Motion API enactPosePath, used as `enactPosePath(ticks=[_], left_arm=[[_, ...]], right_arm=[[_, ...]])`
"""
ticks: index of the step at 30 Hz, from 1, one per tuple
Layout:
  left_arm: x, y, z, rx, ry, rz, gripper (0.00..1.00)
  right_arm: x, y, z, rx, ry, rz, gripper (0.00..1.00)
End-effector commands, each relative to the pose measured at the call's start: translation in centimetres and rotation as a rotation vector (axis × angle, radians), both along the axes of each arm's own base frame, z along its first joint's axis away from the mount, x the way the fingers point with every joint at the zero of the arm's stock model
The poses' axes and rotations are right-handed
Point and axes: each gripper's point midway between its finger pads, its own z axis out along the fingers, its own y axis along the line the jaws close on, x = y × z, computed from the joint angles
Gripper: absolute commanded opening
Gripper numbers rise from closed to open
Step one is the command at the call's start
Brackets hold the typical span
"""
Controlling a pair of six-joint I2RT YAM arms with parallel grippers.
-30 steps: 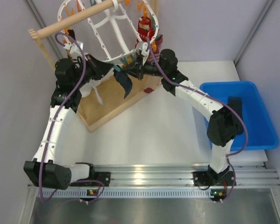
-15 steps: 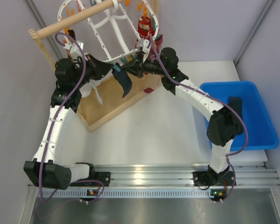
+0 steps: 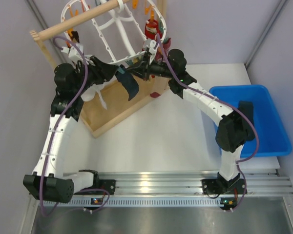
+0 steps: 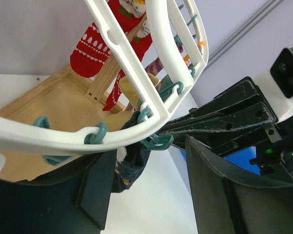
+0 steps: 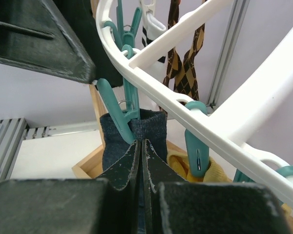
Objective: Clip the socks to the hanger
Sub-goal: Clamp the sock onto the hanger.
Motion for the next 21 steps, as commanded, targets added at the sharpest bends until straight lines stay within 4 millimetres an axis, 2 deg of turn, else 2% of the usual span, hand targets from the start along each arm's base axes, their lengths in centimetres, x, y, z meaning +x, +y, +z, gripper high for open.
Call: enactPosePath(ticks=[1, 8, 13, 18, 21], left_arm=[[-1.7, 1.2, 3.1, 0.019, -0.130, 0.052, 0.63], [-3.3, 2.1, 2.9, 0.025, -0.114, 0.093, 0.63], [-5.4, 2.9, 4.1, 0.038, -0.157, 0.116, 0.62], [-5.5, 4.3, 3.2, 0.099, -0.153, 0.182, 0.53], [-5.0, 3.9, 2.6, 0.120, -0.148, 0.158, 0.51]], right_arm=[[-0.4, 0.0, 3.9, 0.074, -0.086, 0.006, 0.00], [0.0, -0.2, 3.9, 0.072, -0.080, -0.014, 0.00], [1.1, -1.3, 3.7, 0.062, -0.056, -0.061, 0.00], [2.0, -2.2, 3.2, 0.046, -0.037, -0.091, 0.00], [1.9, -2.5, 2.9, 0.036, -0.035, -0.091, 0.00]])
